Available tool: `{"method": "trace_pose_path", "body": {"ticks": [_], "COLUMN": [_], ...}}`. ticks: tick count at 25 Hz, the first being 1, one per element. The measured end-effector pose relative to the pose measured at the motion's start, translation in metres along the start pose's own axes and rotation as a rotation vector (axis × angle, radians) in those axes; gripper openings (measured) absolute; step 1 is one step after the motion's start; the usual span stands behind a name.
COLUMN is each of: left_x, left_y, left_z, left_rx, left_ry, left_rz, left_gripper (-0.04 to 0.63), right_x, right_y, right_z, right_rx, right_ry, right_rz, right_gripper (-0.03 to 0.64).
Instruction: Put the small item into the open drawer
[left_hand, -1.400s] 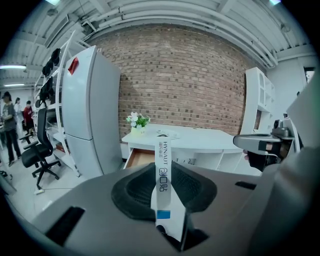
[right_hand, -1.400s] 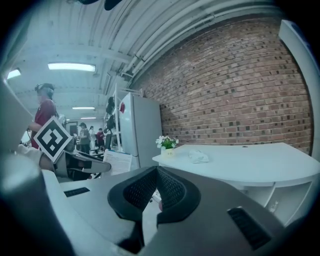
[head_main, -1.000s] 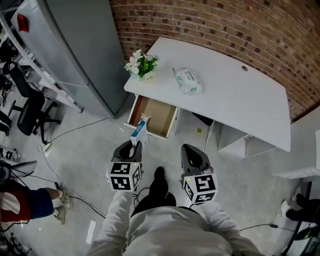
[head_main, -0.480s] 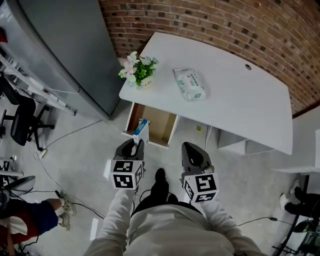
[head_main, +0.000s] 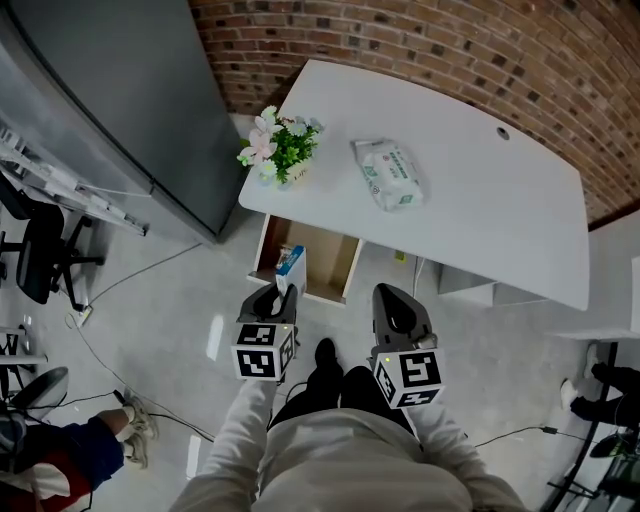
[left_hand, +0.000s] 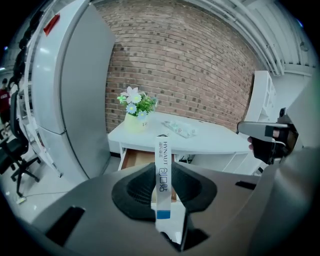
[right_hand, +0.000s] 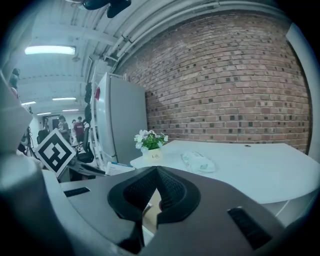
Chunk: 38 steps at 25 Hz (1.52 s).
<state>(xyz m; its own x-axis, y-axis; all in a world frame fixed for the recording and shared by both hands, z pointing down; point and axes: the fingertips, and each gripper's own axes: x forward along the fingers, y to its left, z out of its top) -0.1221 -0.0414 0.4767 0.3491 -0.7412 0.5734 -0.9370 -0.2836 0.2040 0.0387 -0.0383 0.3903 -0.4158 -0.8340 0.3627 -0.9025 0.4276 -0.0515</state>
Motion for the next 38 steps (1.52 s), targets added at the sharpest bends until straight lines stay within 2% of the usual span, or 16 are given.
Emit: {"method": "trace_pose_path", "body": {"ticks": [12,21,27,38], "left_x": [0.034,0.061,0.084,0.133], "left_y": [0.01,0.009,0.007,0.014], "left_z": [-0.017,-0.027,-0.041,-0.062], "left_rx": [0.038,0.021,0.008,0.017], "left_ry": [0.065,0.107,0.176,0.247], "left_rz": [-0.021,-0.031,-0.053,-0.041], "left_gripper": [0.101,0.101,0.101,0.101], "right_x": [0.013,0.024,0.032,0.048], "right_y": [-0.006,-0.011,-0.017,-0.028], "right_z": [0.002,-0.006,-0.013,-0.031], "right_rx": [-0.002,0.016,0.033,0.055], "right_ry": [0.006,0.027,0.043,0.087], "right_rz": [-0.043,-0.045,-0.048,-0.034], "right_gripper": [0.026,0.026,0.026,0.026]}}
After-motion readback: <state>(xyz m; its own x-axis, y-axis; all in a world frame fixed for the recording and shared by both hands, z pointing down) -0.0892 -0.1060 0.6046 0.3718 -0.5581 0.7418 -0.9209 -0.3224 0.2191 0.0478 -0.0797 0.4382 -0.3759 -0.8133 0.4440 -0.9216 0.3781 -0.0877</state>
